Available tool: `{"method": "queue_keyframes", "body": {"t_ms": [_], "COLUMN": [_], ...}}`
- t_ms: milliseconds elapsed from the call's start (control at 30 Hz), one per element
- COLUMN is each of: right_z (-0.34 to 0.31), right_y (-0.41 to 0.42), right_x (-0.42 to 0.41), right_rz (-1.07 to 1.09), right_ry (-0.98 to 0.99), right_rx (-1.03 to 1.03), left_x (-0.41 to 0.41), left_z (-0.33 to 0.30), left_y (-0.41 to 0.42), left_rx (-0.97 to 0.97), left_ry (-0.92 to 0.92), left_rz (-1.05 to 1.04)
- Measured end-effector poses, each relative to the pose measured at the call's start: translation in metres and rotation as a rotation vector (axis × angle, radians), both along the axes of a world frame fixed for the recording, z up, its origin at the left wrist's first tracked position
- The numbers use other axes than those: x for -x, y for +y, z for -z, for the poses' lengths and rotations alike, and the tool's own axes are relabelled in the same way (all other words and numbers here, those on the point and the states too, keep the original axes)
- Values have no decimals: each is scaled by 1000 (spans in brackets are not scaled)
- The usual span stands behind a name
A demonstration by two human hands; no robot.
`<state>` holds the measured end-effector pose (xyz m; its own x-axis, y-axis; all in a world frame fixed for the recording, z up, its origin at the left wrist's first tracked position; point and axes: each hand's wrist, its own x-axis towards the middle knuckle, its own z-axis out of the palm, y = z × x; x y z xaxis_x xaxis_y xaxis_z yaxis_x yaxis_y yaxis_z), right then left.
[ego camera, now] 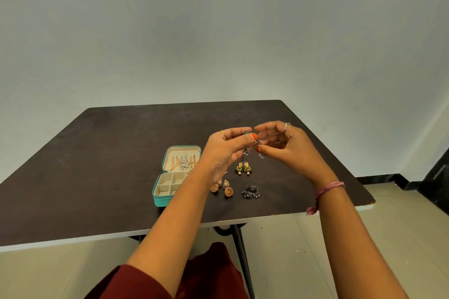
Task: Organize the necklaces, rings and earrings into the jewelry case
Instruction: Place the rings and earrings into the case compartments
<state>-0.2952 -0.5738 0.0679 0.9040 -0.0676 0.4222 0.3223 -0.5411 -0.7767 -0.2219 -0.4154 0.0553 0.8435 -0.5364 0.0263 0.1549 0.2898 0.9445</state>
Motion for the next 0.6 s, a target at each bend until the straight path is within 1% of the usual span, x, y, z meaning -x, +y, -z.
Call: {"method": "queue_keyframes", "body": {"t_ms": [100, 167, 333, 433, 600], "right_z": [-1, -1, -6, -9, -11], "right_y": [-3, -3, 0, 2, 7], "right_x": [3, 4, 6, 8, 6], "right_rz": [8, 29, 35, 38, 34], "right_ry": [6, 5, -20, -27, 5], "right_rx": [23, 82, 159, 198, 266], "left_x": [-1, -2, -7, -9, -12], "left_z": [-5, -8, -17, -21, -20], "left_y": [5, 6, 11, 12, 5], "left_rx": [-62, -110, -236, -324, -291], "left_ry": [-27, -58, -100, -136, -139], "left_rz": [68, 108, 137, 114, 0]}}
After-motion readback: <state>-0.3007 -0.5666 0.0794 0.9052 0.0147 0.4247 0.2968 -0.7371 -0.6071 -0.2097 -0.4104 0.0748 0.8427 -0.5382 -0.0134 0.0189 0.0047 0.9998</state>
